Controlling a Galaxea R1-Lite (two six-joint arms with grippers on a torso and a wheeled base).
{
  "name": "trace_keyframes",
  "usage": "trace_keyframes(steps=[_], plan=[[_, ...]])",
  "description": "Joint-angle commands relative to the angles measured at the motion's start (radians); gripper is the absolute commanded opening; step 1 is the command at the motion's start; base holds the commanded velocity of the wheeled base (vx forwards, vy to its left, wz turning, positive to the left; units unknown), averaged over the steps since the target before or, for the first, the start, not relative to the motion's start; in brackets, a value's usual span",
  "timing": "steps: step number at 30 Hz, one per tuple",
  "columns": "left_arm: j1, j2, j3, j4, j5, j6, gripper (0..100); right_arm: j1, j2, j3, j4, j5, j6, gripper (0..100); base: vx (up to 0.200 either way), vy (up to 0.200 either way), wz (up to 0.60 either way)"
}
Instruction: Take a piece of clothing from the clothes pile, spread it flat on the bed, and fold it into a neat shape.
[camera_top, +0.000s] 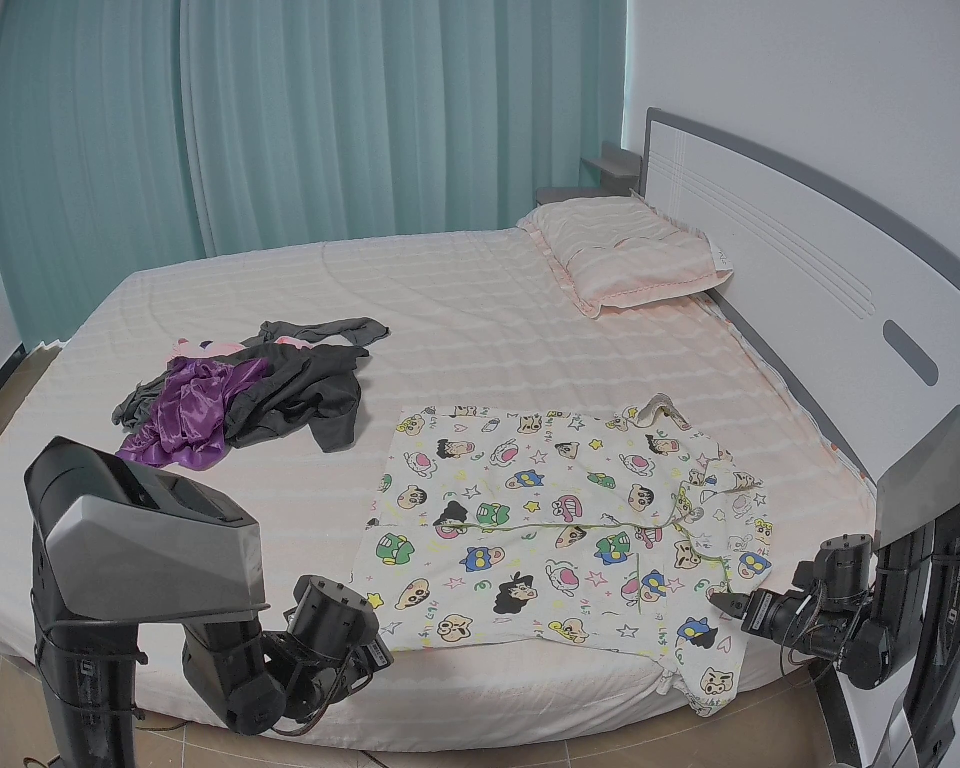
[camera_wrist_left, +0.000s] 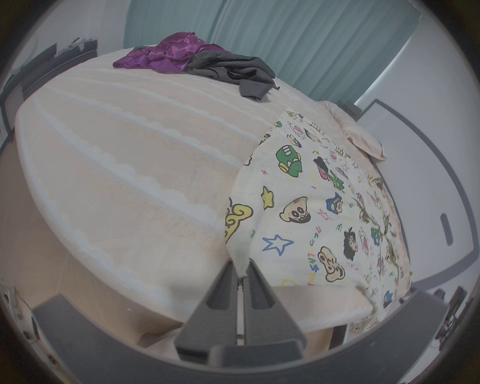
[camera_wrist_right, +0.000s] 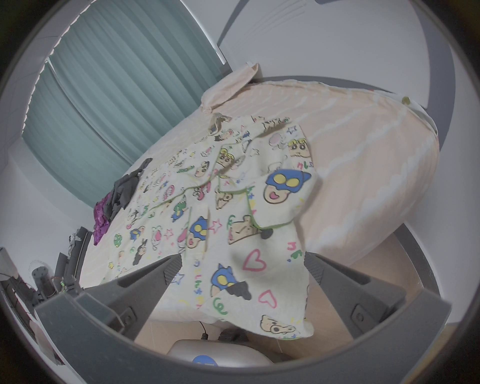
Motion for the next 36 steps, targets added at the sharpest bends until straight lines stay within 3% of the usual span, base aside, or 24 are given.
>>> trace_keyframes(steps=[1, 8, 21, 28, 33, 36], plan=[[-0.016, -0.041, 0.075, -0.001, -0.001, 0.041, 0, -0.054, 0.095, -0.08, -0.016, 0.004, 0.004, 100, 0.0, 0.0, 0.0], [-0.009, -0.041, 0.088, 0.004, 0.006, 0.073, 0, -0.076, 0.115, -0.129, -0.016, 0.013, 0.006, 100, 0.0, 0.0, 0.0], [0.003, -0.024, 0.085, -0.004, 0.004, 0.076, 0, -0.064, 0.113, -0.132, -0.01, 0.102, -0.005, 100, 0.0, 0.0, 0.0], [0.009, -0.027, 0.08, -0.004, 0.004, 0.074, 0, -0.096, 0.112, -0.126, -0.007, 0.104, -0.067, 100, 0.0, 0.0, 0.0], [0.007, -0.024, 0.081, -0.004, 0.003, 0.074, 0, -0.048, 0.129, -0.115, 0.004, 0.101, -0.091, 100, 0.0, 0.0, 0.0], [0.007, -0.02, 0.081, -0.004, 0.003, 0.073, 0, -0.036, 0.247, -0.151, -0.019, 0.075, -0.149, 100, 0.0, 0.0, 0.0]])
